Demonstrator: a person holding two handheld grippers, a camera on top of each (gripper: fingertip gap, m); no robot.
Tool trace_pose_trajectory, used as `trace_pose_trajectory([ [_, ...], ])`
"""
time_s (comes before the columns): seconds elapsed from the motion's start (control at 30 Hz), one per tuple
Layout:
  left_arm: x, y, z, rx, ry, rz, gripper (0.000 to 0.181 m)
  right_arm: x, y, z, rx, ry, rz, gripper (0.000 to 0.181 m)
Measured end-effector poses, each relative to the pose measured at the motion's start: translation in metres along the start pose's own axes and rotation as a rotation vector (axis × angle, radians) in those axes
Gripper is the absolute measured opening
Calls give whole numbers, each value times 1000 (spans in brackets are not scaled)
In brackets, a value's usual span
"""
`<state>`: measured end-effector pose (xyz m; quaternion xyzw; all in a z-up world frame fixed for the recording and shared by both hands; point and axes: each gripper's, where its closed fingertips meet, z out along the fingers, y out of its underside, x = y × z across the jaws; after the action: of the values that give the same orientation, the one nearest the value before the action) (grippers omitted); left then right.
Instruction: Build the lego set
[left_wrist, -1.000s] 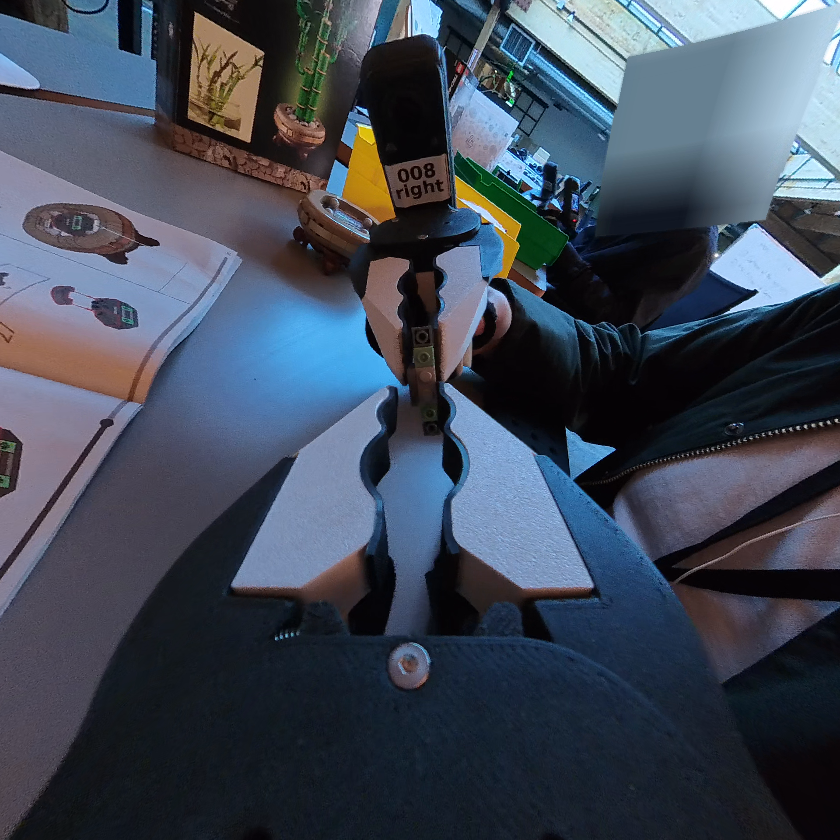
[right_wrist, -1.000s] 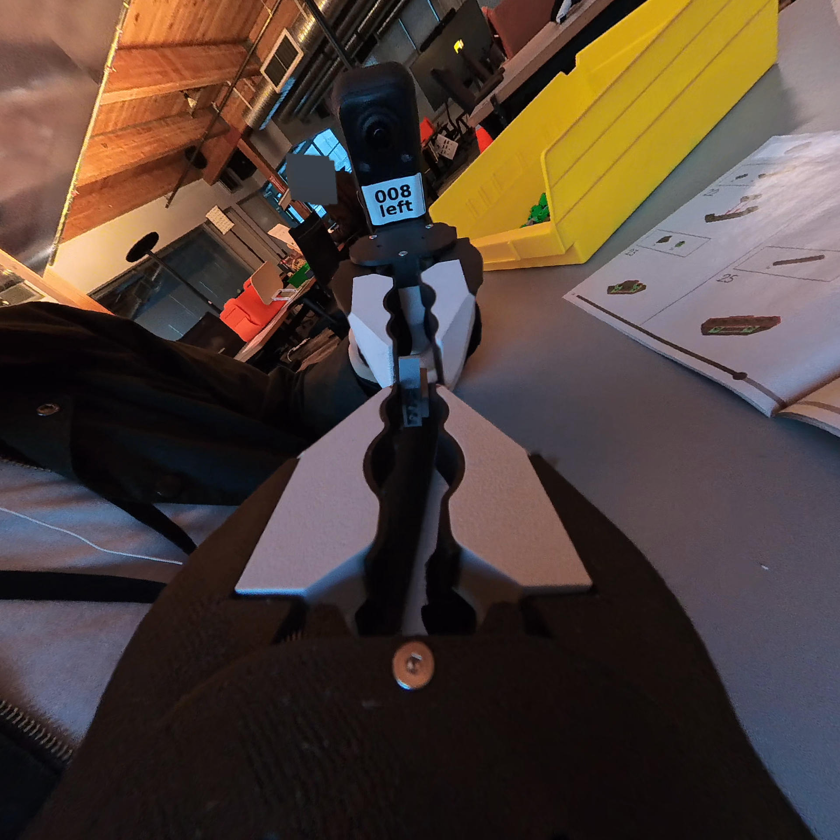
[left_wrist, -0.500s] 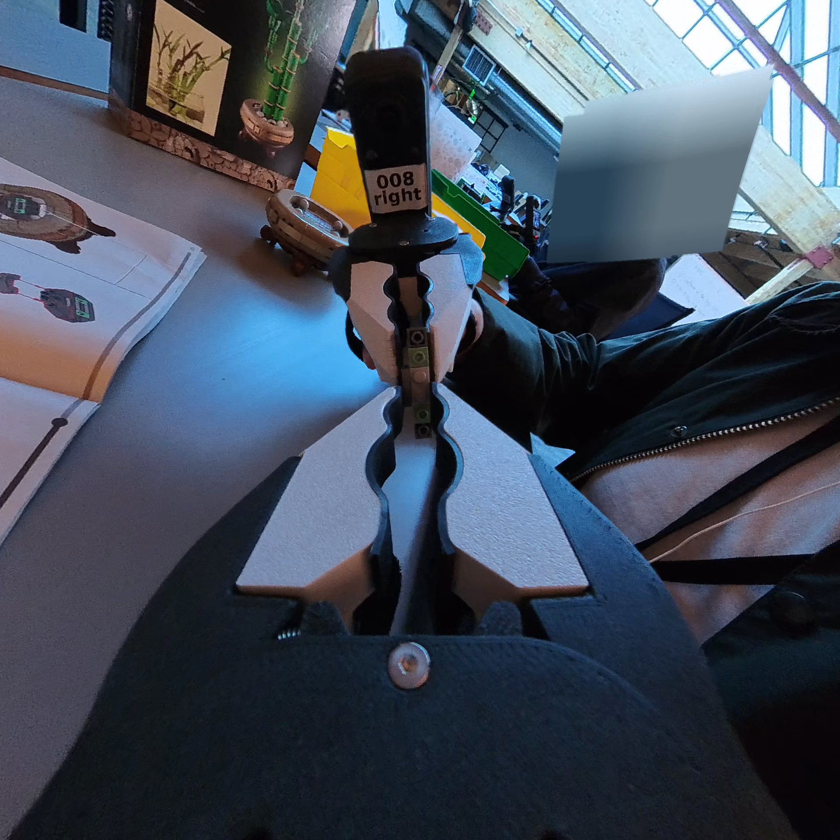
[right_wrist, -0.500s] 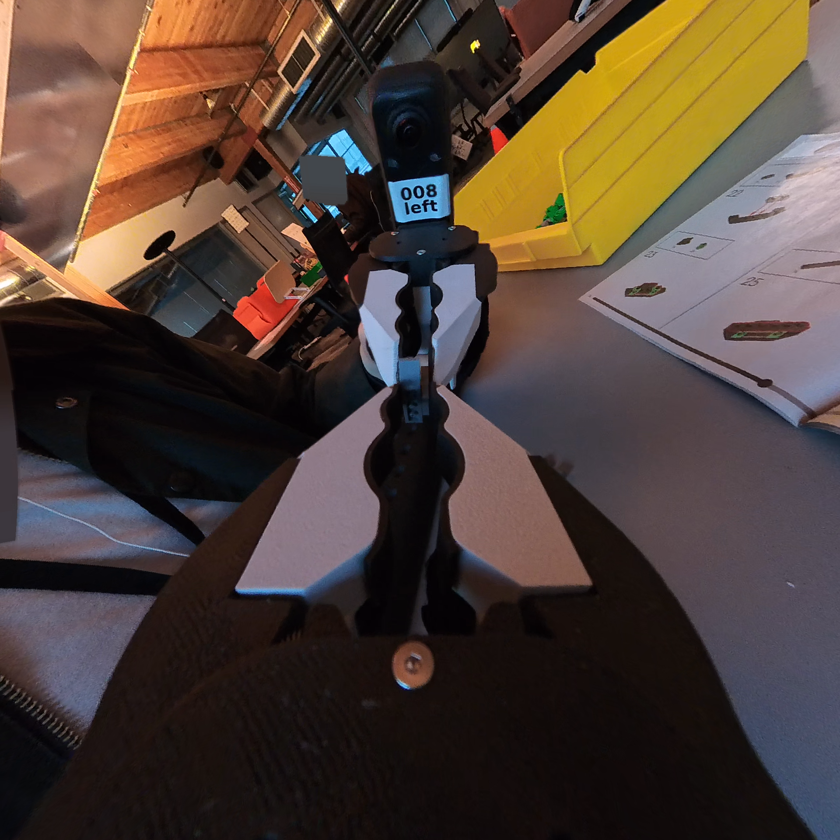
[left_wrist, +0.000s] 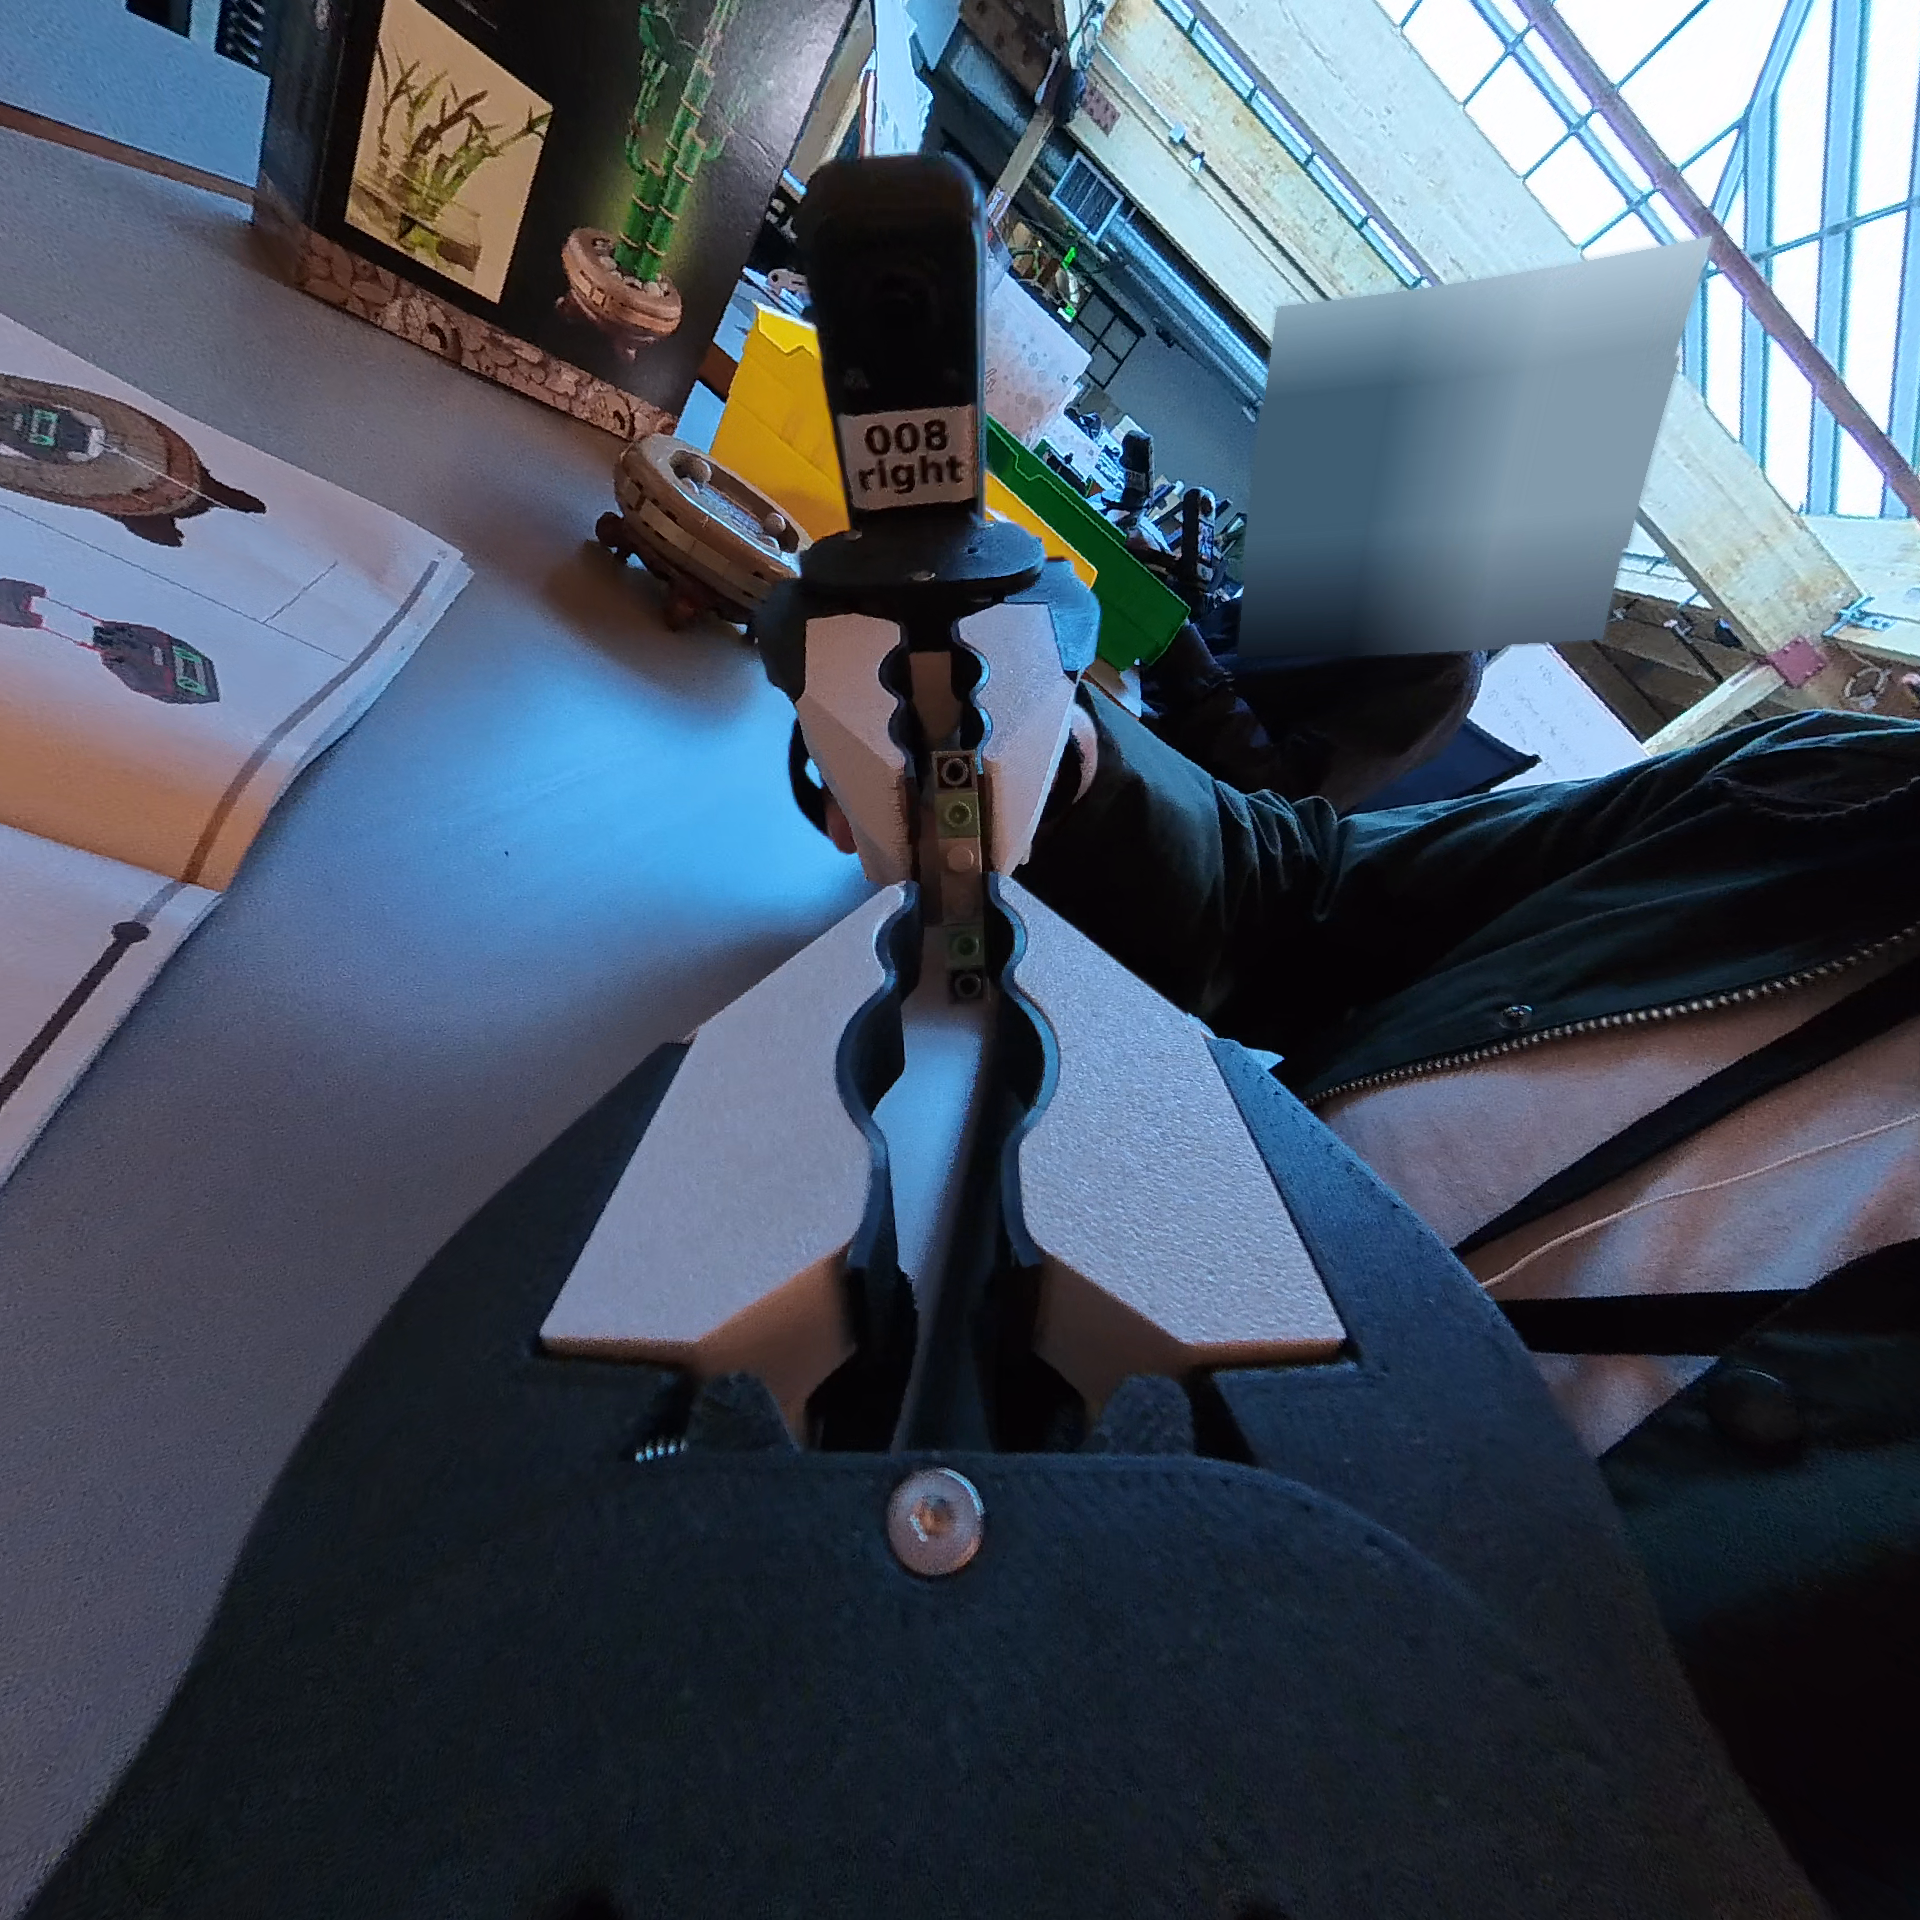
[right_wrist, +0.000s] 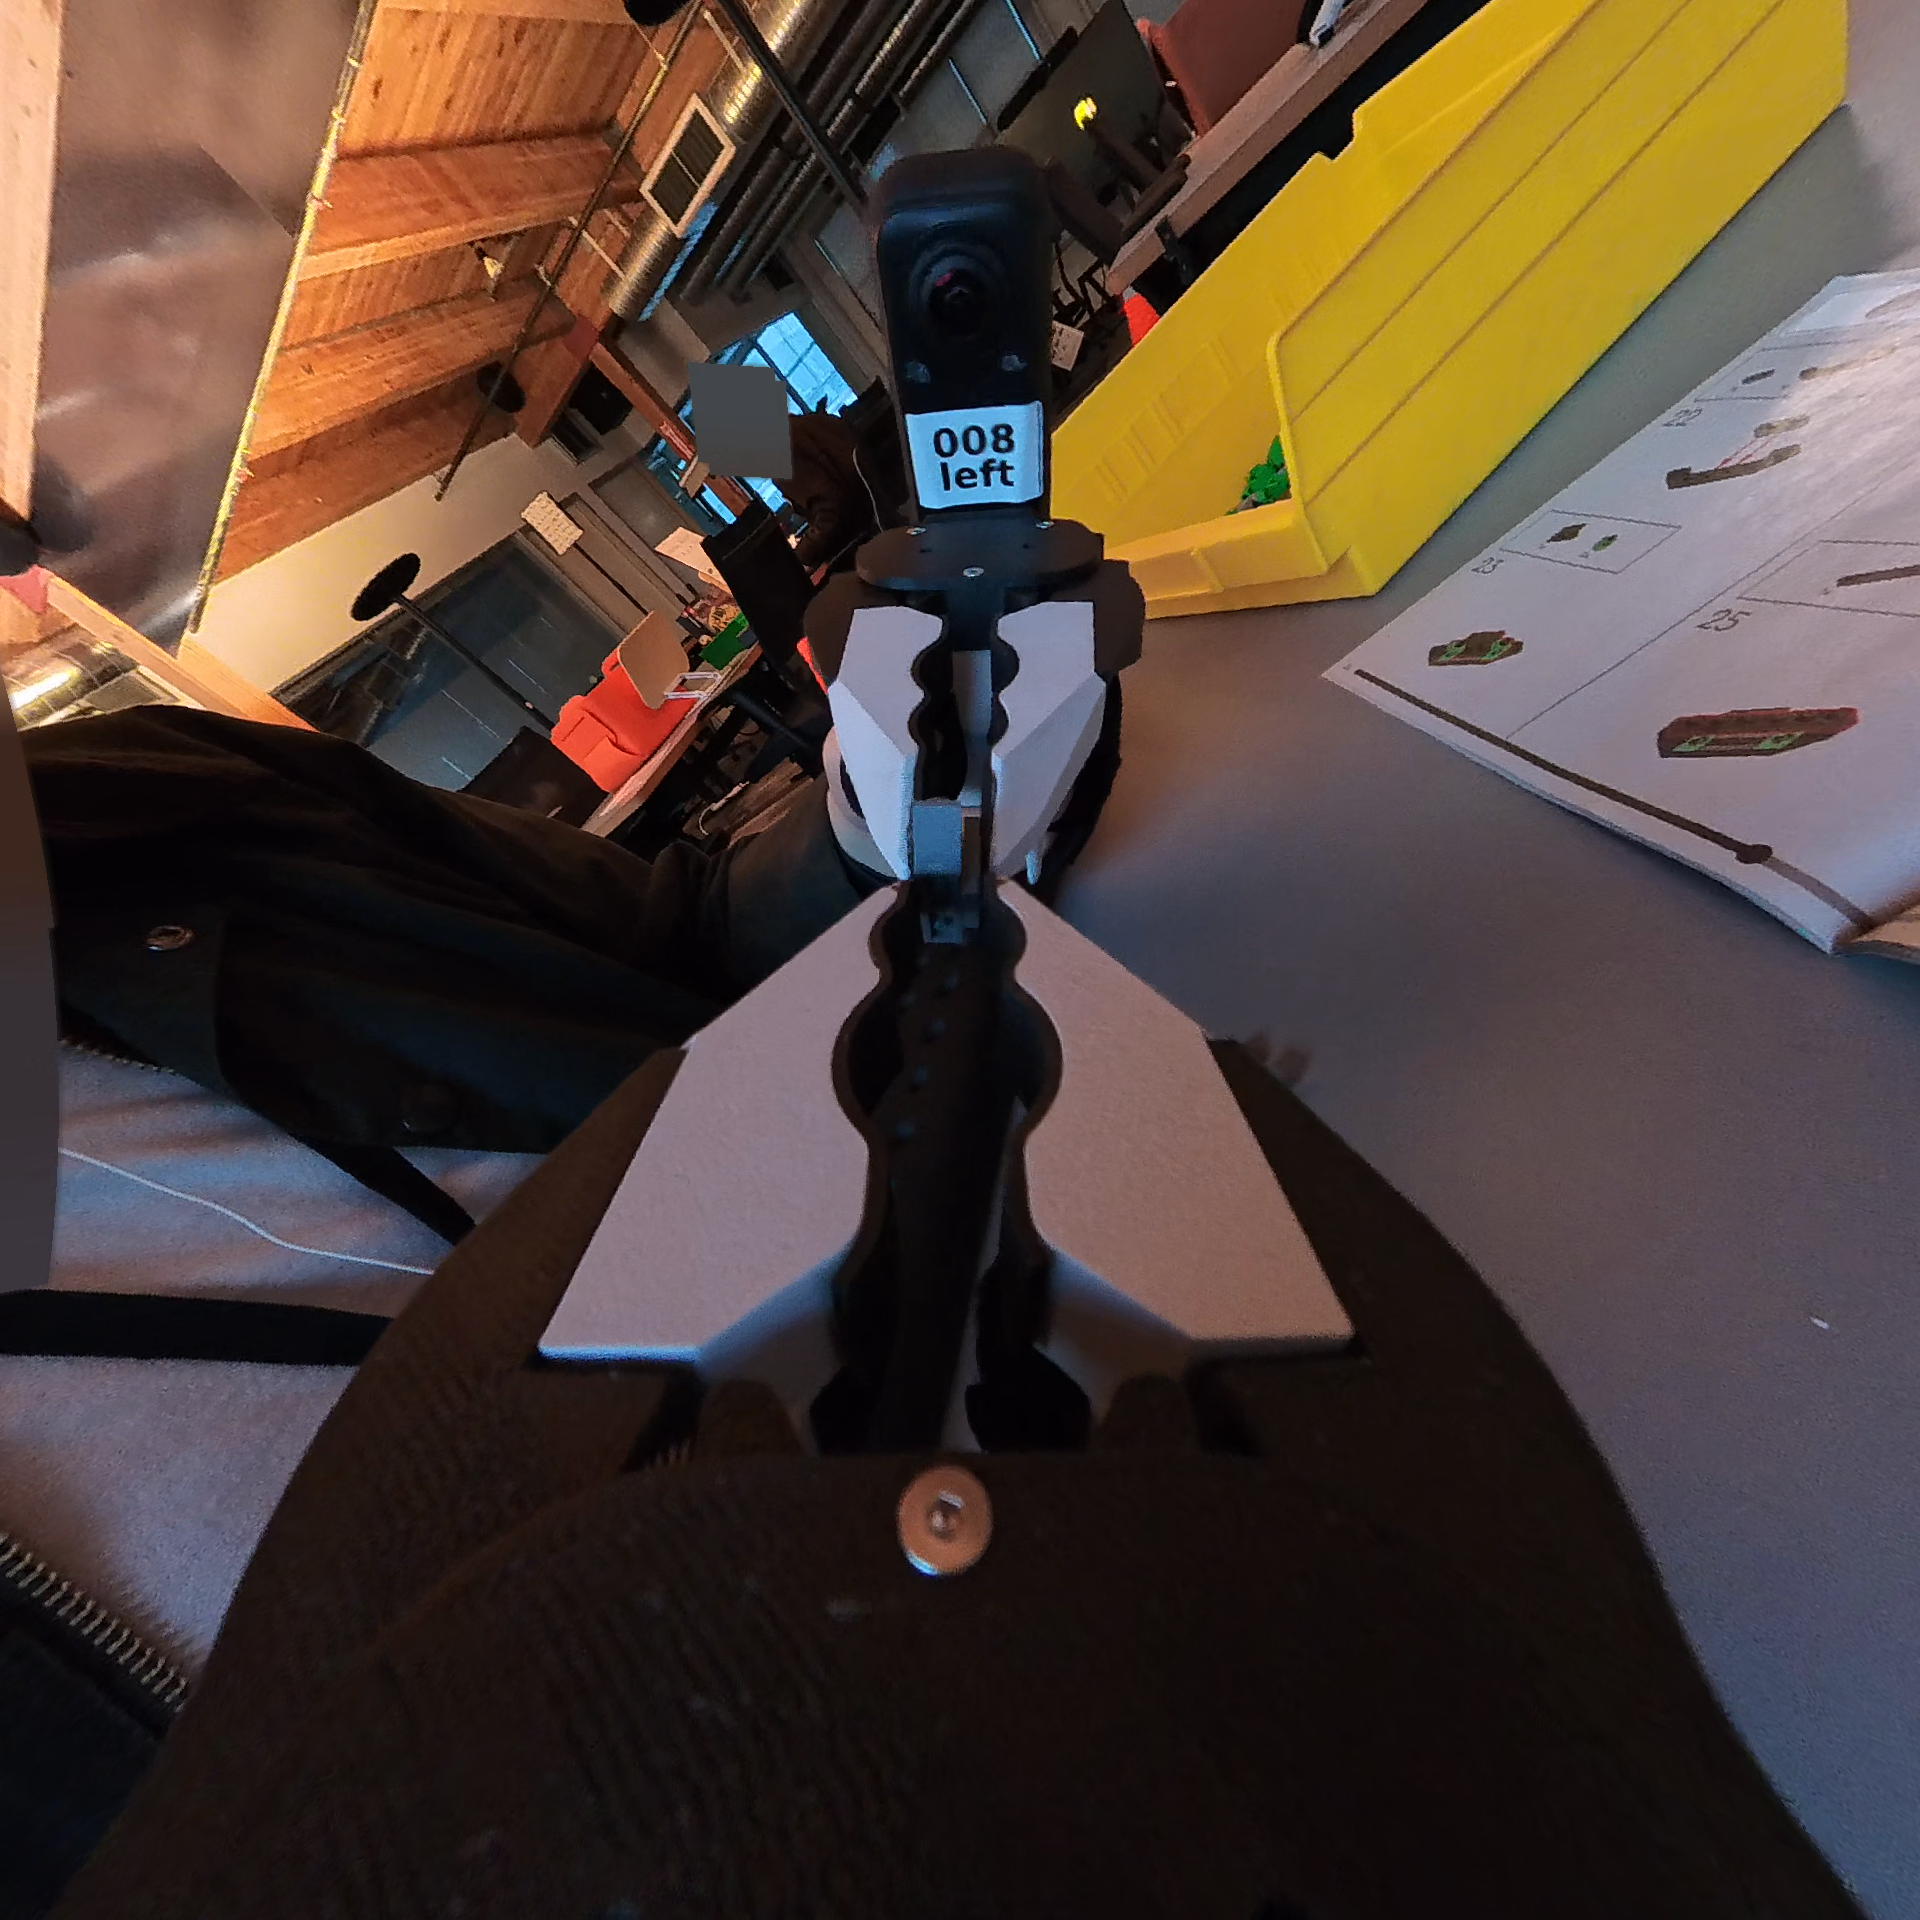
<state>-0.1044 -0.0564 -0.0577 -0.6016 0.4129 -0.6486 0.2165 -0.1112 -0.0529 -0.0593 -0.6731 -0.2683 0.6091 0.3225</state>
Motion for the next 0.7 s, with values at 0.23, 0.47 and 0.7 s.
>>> trace_pose_trajectory([
  [0.23, 1, 1, 1, 1, 17, -21, 11, 1, 4, 1, -47, 39, -17, 10],
  [0.47, 0, 6, 3, -33, 8, -8, 10, 1, 4, 0, -42, 38, -13, 10],
  [0.7, -3, 5, 3, -25, -13, -7, 13, 2, 5, -1, -46, 41, -9, 10],
])
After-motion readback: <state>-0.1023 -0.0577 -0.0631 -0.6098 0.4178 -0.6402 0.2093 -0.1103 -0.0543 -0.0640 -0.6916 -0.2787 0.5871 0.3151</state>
